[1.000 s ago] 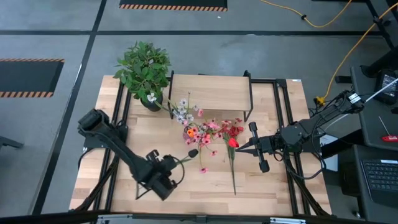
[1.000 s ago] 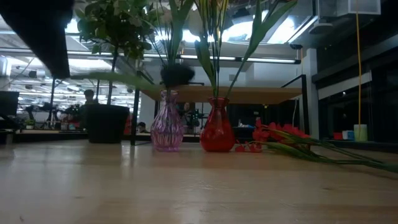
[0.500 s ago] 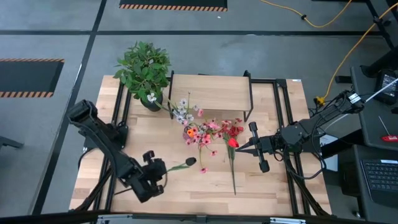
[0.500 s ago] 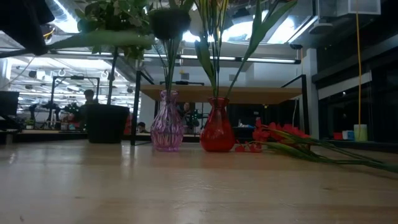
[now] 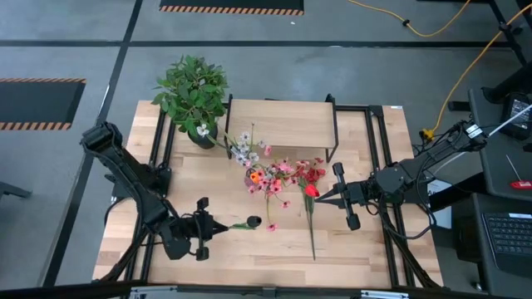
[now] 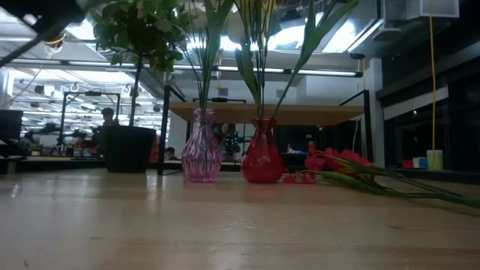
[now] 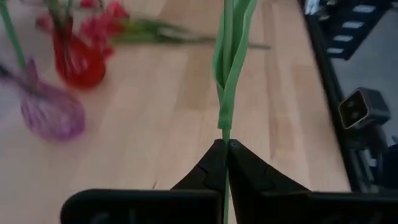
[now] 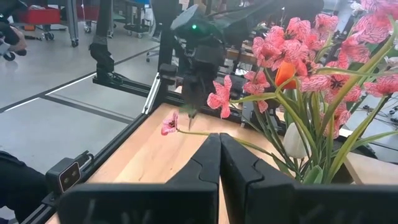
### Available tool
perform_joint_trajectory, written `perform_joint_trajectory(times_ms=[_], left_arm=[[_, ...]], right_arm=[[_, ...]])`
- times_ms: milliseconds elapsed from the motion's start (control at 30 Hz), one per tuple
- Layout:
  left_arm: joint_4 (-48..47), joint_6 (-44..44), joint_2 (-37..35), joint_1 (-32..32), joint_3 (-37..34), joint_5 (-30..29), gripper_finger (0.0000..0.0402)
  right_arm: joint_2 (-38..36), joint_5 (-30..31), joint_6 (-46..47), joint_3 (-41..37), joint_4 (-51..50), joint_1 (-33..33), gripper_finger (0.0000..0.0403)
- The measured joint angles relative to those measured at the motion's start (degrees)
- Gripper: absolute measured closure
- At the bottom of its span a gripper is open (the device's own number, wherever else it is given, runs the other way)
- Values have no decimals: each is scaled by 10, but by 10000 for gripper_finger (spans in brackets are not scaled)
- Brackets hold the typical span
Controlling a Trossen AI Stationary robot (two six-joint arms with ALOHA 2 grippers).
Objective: Pick and place flowers into a vace then onto a shelf
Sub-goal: Put the black flower into the purple vase
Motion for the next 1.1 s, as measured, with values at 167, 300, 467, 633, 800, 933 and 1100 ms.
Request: perform_joint_trajectory(times_ms=[167, 300, 467, 633, 800, 933, 1100], left_arm=[[36, 74, -21, 0, -13, -36, 398], [132, 135, -32, 0, -42, -61, 398], [293, 245, -31, 1, -87, -89, 398], [440, 363, -31, 6, -118, -93, 398], [528, 454, -31, 18, -132, -108, 398], [565, 507, -31, 39, -132, -130, 398], [612, 574, -31, 65, -132, -129, 398]], right_arm=[[0, 0, -15, 0, 1, -1, 396], [0, 0, -6, 0, -5, -5, 396], [0, 0, 34, 0, -40, -5, 396], [0, 0, 29, 0, -41, -5, 396], [0, 0, 27, 0, -19, -5, 396], [-1, 0, 27, 0, -13, 2, 396], [-1, 0, 29, 0, -13, 20, 396]])
